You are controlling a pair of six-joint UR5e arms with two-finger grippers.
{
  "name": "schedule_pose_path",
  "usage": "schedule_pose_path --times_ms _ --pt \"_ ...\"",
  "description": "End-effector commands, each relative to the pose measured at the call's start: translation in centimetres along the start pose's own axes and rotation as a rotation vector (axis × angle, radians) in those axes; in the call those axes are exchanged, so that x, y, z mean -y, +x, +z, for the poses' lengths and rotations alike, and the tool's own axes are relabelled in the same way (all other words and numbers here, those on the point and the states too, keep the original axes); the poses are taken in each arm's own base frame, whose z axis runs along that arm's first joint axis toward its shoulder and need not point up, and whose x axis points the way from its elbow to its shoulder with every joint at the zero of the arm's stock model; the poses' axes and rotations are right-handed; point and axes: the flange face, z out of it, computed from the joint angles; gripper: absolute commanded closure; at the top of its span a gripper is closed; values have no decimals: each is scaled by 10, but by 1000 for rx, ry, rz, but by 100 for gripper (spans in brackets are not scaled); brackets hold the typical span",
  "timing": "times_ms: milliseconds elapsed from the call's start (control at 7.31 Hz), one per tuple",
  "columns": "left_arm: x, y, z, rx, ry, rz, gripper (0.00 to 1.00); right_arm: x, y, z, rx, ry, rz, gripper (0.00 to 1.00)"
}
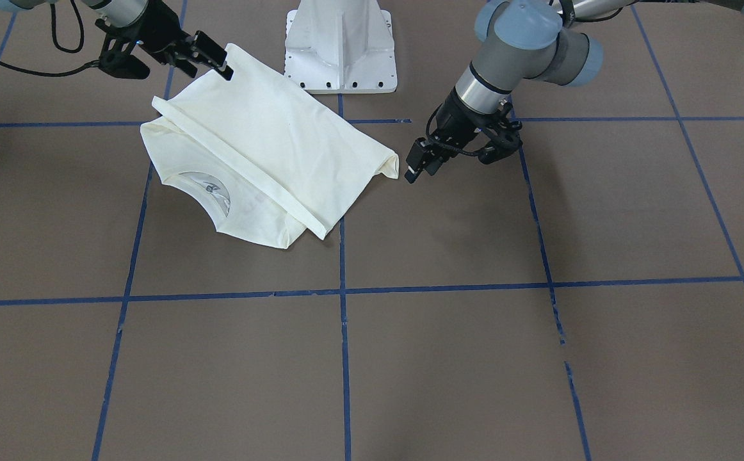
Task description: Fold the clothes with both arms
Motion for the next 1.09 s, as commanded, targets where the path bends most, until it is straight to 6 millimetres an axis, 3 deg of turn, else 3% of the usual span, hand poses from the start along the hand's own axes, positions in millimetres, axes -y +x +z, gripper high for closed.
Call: schedule_pose_path --times_ms 0,137,274,411,547,684,958 --pt "-46 -25 41 80 -60 -35 36 68 -32 -13 62 128 28 0" --pt "-47 -20 57 93 -56 -37 37 81 -34 -7 56 148 23 0" --pt "-43 -22 69 111 -48 -41 37 82 -36 -7 59 158 5 0" --pt "-45 -18 68 106 -51 -39 41 81 -39 -7 63 156 1 0" --pt "-44 -19 68 106 -49 -40 67 81 -39 -7 62 156 2 0" --pt "-45 -19 68 105 -49 -38 100 80 -40 -7 64 156 0 0" --pt "-44 -15 64 84 -27 -30 100 81 -40 -7 65 157 0 0"
